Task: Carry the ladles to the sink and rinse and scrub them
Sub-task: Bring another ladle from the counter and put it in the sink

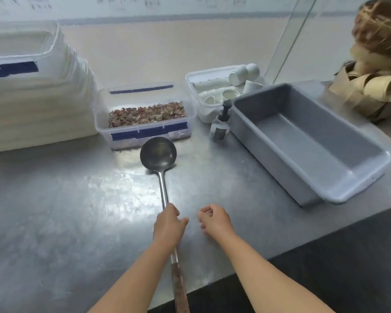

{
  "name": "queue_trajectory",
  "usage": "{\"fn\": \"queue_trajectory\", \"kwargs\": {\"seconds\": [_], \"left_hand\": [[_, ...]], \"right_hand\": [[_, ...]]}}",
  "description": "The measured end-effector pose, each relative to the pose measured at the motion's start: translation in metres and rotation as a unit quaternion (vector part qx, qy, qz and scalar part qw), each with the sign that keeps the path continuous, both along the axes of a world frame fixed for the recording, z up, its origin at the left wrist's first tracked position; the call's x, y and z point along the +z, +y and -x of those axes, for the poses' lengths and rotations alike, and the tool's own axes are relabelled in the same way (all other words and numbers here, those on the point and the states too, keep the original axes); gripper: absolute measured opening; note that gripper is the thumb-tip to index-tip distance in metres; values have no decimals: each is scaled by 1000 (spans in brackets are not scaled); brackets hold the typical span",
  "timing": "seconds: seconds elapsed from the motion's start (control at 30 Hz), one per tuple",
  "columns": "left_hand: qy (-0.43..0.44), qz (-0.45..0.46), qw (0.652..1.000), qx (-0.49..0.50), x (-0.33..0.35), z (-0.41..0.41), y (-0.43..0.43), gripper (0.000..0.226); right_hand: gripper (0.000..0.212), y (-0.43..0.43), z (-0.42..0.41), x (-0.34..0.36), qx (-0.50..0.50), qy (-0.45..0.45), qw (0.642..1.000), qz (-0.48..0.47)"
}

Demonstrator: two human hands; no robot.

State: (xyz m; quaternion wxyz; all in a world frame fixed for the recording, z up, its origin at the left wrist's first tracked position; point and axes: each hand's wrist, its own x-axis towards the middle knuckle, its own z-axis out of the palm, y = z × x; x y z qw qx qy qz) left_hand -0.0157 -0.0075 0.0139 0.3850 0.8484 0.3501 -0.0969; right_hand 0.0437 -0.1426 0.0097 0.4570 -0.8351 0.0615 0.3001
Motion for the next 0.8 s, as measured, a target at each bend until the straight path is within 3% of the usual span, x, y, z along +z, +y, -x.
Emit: {"fn": "queue_trajectory", "kwargs": {"seconds": [0.13,0.3,0.37,0.53,0.67,0.8], "left_hand": [[18,-17,981,-191,25,-12,-96,13],[12,-63,878,-473,48,19,-275,15],[-16,-80,821,-565,65,48,-364,16],[-89,-71,653,-749,111,177,-568,14],[-127,-55,508,-850,132,294,-694,12],[-151,-40,339,-928,132,446,-795,15]], "right_hand": [[7,-107,40,20,-36,-17,997,66],[9,-289,127,49,-208,-29,968,135],[13,-381,187,61,-329,-29,931,154],[23,-553,378,83,-504,-33,830,238],[30,-630,518,98,-608,-29,751,255],[43,-663,699,110,-749,9,626,217]]}}
